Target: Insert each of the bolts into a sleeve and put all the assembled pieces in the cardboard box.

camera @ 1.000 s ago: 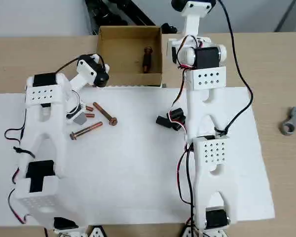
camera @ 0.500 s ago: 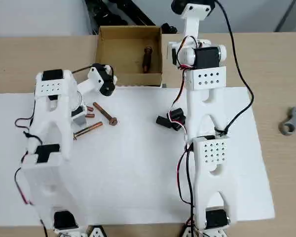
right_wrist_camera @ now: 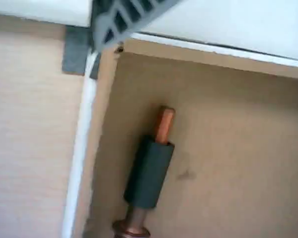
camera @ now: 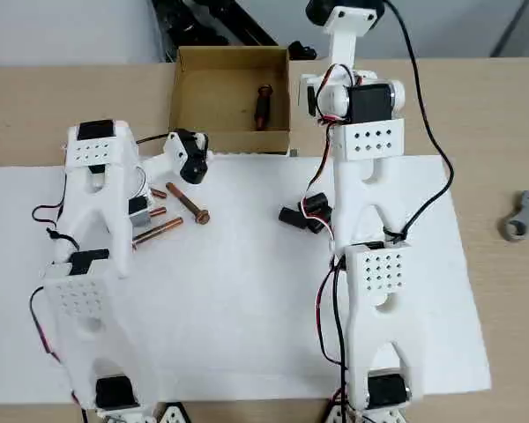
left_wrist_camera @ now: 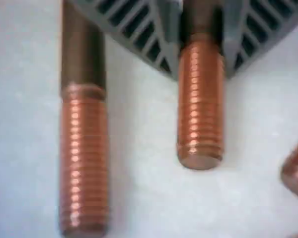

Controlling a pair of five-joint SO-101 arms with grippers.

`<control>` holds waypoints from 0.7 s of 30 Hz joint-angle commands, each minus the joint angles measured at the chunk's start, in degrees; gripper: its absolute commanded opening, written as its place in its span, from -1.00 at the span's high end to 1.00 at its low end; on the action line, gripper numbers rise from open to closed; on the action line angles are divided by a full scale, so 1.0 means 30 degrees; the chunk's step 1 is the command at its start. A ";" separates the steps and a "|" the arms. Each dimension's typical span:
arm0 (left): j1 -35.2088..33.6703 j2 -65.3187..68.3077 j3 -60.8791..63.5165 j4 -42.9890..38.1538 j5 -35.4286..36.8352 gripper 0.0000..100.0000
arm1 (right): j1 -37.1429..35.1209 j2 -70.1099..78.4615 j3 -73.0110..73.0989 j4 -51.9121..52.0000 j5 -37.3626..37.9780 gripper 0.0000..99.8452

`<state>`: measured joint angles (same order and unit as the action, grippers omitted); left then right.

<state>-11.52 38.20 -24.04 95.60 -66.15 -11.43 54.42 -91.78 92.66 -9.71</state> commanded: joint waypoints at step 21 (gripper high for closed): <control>0.4425 -1.6645 1.3231 0.1172 -0.8205 0.99 | -0.0190 -0.1480 -0.1524 0.0044 0.0029 0.70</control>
<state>-0.09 -5.76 11.30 98.95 -86.73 -11.78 54.42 -91.78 92.66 -9.71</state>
